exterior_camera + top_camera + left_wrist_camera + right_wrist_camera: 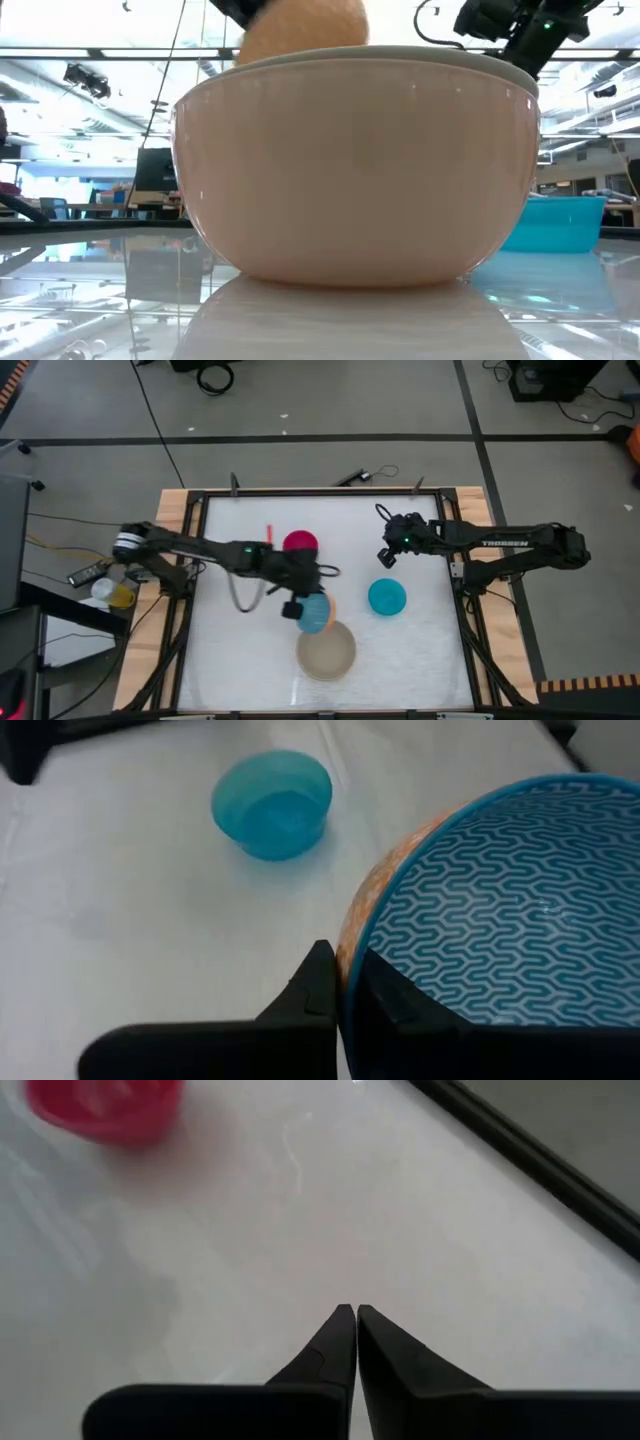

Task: Nest bowls inside each other
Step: Stack the blue patterned bowl on top of the gray bowl

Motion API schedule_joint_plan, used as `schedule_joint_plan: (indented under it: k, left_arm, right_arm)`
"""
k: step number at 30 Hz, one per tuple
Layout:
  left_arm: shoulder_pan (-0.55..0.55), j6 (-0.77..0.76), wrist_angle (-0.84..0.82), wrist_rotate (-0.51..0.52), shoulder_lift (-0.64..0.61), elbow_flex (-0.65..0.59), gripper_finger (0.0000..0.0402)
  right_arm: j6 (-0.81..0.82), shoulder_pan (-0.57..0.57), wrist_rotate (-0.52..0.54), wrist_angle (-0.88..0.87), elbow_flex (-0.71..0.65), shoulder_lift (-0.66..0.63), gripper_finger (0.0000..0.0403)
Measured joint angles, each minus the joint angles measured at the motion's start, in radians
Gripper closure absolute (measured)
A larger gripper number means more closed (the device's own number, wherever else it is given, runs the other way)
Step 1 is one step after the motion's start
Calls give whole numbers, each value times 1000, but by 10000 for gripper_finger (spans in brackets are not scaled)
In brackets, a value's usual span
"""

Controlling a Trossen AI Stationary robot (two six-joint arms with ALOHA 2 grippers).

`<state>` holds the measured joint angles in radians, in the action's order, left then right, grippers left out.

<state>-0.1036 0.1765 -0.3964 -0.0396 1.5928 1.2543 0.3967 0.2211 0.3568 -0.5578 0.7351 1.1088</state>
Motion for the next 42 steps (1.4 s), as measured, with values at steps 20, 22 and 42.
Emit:
schedule_joint_plan:
  k: [20,22,42]
  left_arm:
    - [-83,24,20,-51,248,115,387]
    - [-85,23,12,-25,196,115,387]
    - [-125,-511,-108,186,-282,-420,388]
  right_arm:
    - [123,-67,18,-109,-82,-17,381]
    - [119,-86,18,-111,-82,-19,375]
    - [192,-191,14,-135,-82,-23,216]
